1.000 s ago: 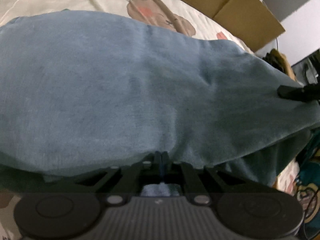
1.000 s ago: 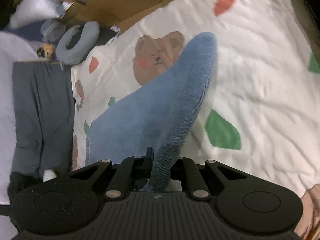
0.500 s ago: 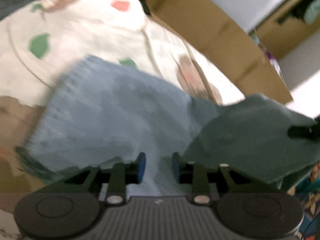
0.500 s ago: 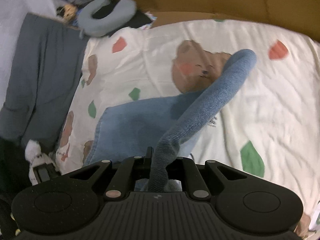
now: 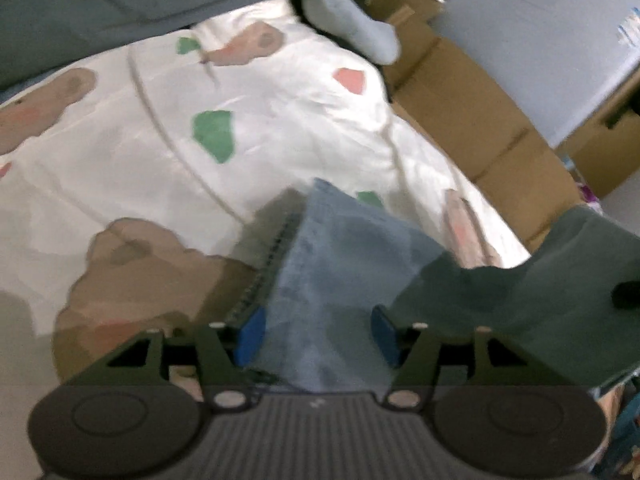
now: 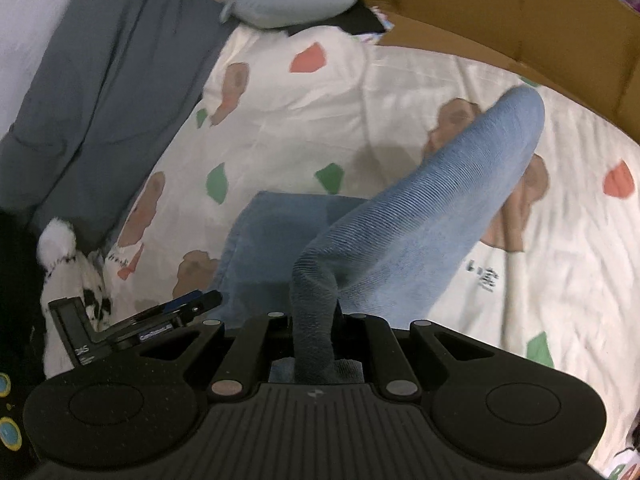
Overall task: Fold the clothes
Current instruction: 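Lift and fold the jeans over with the left gripper while the right gripper holds the leg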
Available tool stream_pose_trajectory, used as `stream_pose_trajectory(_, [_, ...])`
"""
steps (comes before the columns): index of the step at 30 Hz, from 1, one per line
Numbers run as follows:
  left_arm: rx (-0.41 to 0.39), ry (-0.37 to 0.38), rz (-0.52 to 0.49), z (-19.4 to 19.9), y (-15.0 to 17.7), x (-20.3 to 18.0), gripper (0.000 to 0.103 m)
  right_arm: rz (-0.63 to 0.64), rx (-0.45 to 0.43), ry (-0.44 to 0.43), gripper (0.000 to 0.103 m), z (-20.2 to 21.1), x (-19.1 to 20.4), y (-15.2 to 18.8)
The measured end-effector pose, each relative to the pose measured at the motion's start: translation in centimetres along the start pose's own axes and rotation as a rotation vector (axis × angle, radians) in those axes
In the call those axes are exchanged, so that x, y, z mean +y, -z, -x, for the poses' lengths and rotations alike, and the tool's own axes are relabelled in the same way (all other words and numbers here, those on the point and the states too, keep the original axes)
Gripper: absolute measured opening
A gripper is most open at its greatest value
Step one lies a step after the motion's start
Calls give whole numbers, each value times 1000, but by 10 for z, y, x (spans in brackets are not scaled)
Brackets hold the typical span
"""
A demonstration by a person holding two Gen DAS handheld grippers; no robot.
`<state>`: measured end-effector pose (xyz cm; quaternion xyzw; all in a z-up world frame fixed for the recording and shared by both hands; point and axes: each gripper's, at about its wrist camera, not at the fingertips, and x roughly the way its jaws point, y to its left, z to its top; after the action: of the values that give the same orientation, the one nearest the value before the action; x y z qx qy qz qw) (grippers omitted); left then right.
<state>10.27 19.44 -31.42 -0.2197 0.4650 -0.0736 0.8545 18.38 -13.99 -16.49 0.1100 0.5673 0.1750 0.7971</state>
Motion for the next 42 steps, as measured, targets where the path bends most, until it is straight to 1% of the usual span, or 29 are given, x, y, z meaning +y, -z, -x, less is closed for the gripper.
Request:
stream_pose_trajectory(3, [2,31,37,1,3,12,64,26,4,-6,7,-7,18,-5])
stream_pose_trajectory(8, [0,51,93,-3,8,27,63,53,14,-36,7,-22,42,-10])
stream_pose_trajectory(13, [4,74,142,-9,14,39,58,56,17,-73,7,-41,61,-10])
stream_pose_trajectory(17, [1,79,155,-9,15,43,53,40,21,-95,8,-55,70,-8])
stream_pose_trajectory(20, [1,84,162,-9,15,47,50,54,32,-97,8,-66,78,-5])
stream_pose_trajectory(26, [-7,92,167,-8,15,49,46,115,73,-49,8,-99,100,5])
stream_pose_trajectory(30, [-8,94,166,-8,15,51,42,175,94,8,8,-121,117,9])
stream_pose_trajectory(34, [-9,102,173,-7,16,54,41,251,133,56,8,-138,133,14])
stream_pose_trajectory(37, [-21,121,179,-3,16,56,38,275,161,69,7,-147,138,18])
stream_pose_trajectory(40, [-44,123,160,7,14,58,38,284,175,81,7,-152,144,21])
stream_pose_trajectory(42, [-59,128,169,12,13,61,38,295,187,86,8,-157,148,23])
